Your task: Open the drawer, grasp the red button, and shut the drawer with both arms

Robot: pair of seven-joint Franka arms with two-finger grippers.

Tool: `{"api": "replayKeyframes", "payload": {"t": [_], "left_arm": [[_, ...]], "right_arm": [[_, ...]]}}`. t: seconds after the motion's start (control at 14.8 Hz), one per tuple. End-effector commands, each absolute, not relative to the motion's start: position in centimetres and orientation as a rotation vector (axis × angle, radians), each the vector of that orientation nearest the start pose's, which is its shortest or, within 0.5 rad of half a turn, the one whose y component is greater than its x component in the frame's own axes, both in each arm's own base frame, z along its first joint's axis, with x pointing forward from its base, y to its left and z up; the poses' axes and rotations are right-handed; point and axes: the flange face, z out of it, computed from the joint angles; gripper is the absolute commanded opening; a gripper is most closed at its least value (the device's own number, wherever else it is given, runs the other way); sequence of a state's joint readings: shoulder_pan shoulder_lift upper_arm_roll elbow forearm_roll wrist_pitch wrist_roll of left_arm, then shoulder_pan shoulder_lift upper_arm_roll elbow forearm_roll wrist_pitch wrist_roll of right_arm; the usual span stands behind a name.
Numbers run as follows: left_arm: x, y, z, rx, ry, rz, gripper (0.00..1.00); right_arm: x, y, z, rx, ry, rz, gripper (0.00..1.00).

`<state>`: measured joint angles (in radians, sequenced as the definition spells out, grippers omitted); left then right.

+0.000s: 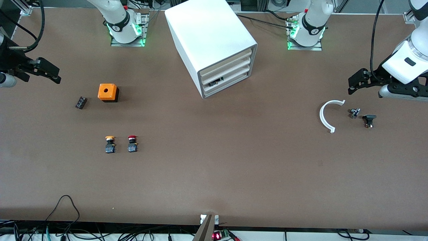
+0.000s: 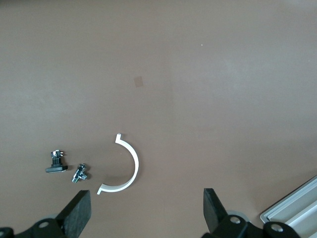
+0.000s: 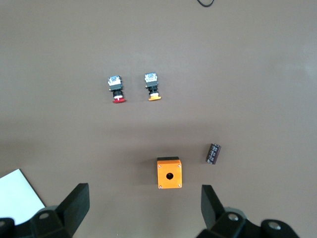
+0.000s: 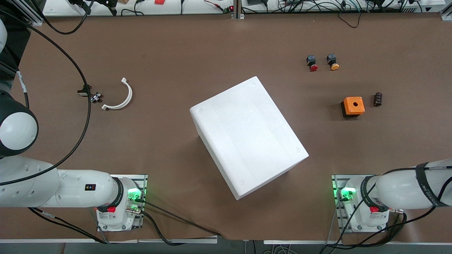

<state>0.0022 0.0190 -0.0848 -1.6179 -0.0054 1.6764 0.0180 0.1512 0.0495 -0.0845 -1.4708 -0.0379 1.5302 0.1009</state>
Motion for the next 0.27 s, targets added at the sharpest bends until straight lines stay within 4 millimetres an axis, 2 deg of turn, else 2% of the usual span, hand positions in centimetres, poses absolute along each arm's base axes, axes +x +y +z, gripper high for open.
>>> {"api": "replayKeyframes", "payload": {"t": [0.0, 0.2], "left_arm": [[55.56, -4.48, 60.52, -3.12, 0.196, -0.039, 1.0], [55.58, -4.59, 60.75, -3.121, 0.205, -0.048, 1.0]], "right_arm": [[57.59, 3.75, 65.15, -3.189, 0.06, -0.068, 1.0], [57.56, 4.0, 65.07, -3.189, 0.053, -0.064, 1.0]]}}
